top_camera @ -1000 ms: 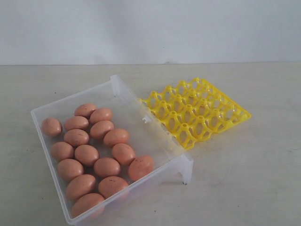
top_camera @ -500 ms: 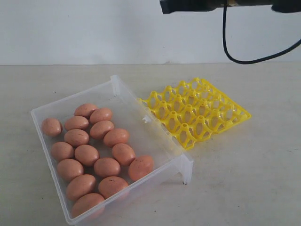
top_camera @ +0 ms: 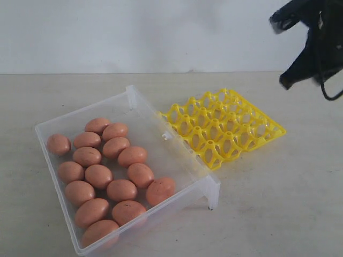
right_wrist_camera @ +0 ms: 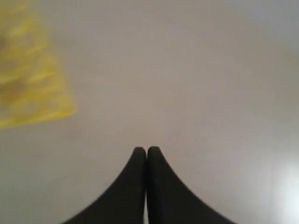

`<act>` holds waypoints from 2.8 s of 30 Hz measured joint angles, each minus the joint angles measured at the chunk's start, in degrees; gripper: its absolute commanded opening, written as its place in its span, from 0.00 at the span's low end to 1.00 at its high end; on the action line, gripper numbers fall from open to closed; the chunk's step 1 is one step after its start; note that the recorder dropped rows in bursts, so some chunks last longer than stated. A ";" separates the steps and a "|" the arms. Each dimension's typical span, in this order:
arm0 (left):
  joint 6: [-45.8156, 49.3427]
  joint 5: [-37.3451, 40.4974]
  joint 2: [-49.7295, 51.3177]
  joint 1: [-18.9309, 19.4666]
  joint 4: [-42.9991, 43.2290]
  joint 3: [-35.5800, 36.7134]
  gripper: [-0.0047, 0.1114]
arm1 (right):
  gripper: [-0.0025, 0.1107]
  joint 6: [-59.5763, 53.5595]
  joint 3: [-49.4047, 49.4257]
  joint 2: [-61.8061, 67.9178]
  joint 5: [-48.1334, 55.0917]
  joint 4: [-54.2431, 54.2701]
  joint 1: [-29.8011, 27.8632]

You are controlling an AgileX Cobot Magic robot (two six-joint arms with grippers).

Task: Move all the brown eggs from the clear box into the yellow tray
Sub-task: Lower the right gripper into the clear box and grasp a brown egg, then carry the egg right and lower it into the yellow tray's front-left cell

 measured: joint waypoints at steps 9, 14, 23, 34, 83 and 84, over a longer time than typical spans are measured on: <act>0.00 0.00 0.00 0.00 0.00 0.00 0.00 | 0.02 -30.24 -10.67 6.90 6.48 53.04 11.09; 0.00 0.00 0.00 0.00 0.00 0.00 0.00 | 0.09 -27.21 -19.39 18.06 9.05 40.43 22.24; 0.00 0.00 0.00 0.00 0.00 0.00 0.00 | 0.59 -20.44 -23.54 25.78 12.02 24.74 29.74; 0.00 0.00 0.00 0.00 0.00 0.00 0.00 | 0.59 -15.27 -23.94 29.05 6.83 24.39 30.28; 0.00 0.00 0.00 0.00 0.00 0.00 0.00 | 0.02 91.01 -1.23 10.66 -112.47 -68.76 -5.37; 0.00 0.00 0.00 0.00 0.00 0.00 0.00 | 0.02 92.79 -4.55 13.66 -117.33 -72.35 -5.57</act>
